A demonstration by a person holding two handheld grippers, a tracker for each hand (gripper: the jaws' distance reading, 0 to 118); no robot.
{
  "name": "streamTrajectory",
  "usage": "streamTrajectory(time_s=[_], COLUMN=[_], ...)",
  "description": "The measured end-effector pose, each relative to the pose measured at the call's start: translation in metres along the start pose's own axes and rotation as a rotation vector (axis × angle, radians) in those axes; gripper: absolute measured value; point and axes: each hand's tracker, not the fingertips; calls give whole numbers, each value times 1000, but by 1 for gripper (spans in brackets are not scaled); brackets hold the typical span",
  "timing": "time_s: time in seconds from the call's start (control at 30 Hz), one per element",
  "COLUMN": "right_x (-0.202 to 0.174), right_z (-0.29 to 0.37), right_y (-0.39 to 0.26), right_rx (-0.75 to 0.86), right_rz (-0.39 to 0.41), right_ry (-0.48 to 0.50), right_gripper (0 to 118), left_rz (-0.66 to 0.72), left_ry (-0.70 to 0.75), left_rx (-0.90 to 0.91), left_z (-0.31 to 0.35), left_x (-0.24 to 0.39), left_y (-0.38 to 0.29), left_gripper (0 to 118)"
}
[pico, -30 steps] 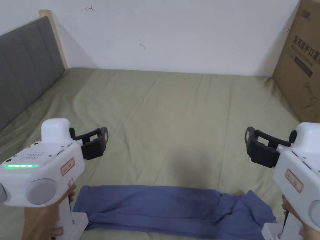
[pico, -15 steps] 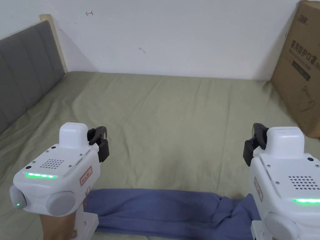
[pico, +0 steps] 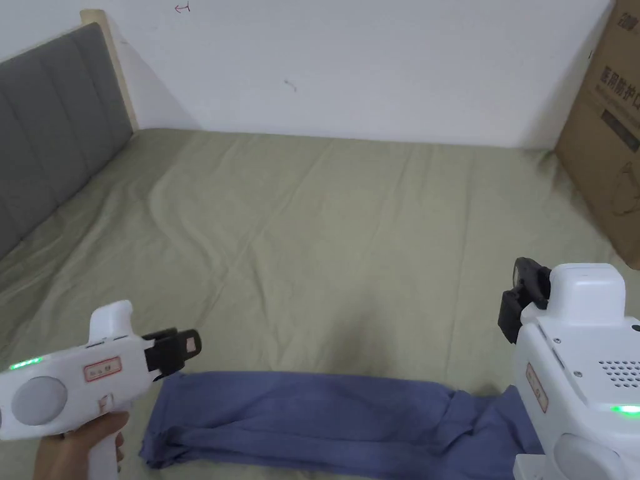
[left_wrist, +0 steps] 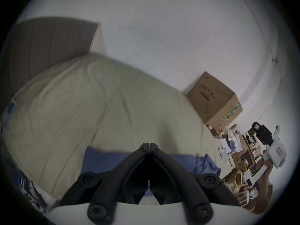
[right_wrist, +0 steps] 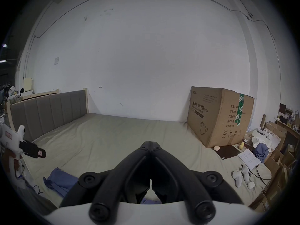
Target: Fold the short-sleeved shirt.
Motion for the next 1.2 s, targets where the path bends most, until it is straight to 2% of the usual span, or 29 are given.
streamTrajectory(time_s=[0.1,0.17,0.2,0.23,0.27,0.3,0.33,0.37,0.4,0.6,0.67,0.73,0.77,0.83,0.9,0.93,0.97,1.0,1.03,1.13,1.2], right_x=[-2,-3,-4,-5,-5,-6,-8,-9,-10,-17,-19,-19,-20,-20,-21,-21,-21,-21,-21,-19,-17], right_z=[-7,-14,-17,-20,-23,-26,-29,-33,-36,-51,-54,-57,-58,-61,-61,-61,-61,-61,-60,-58,-55], right_y=[-7,-11,-13,-16,-19,-22,-24,-27,-29,-39,-43,-46,-47,-49,-49,-50,-50,-49,-49,-46,-43], right_rx=[-24,-47,-58,-70,-78,-85,-95,-110,-119,-167,-179,-191,-196,-207,-210,-212,-212,-212,-212,-208,-201], right_rz=[4,1,-2,-5,-9,-12,-14,-13,-11,-2,14,16,14,4,-3,-6,-7,-8,-10,-13,-13], right_ry=[5,10,14,22,31,36,41,46,47,55,55,58,58,61,60,62,62,62,65,66,65], right_gripper=[0,0,0,0,0,0,0,0,0,0,0,0,0,0,0,0,0,0,0,0,0], left_rz=[83,158,156,168,189,218,256,270,281,249,186,116,66,-16,-26,-24,-22,-15,-44,-177,-177], left_ry=[-7,25,34,49,62,71,60,60,72,108,93,128,159,189,187,182,152,125,157,188,194], left_rx=[-130,-154,-159,-169,-178,-193,-214,-232,-224,-292,-282,-286,-289,-297,-293,-290,-290,-292,-296,-272,-236], left_z=[-5,-11,-13,-17,-21,-26,-32,-38,-40,-66,-64,-66,-68,-70,-68,-67,-68,-69,-71,-64,-53], left_x=[-29,-49,-56,-69,-77,-86,-93,-107,-111,-123,-110,-104,-107,-101,-98,-96,-94,-88,-87,-67,-58], left_y=[1,-7,-9,-10,-12,-15,-18,-19,-21,-28,-31,-31,-32,-37,-39,-40,-40,-42,-42,-42,-35], left_gripper=[0,9,22,46,64,73,73,100,104,102,98,80,63,46,30,15,7,6,6,5,5])
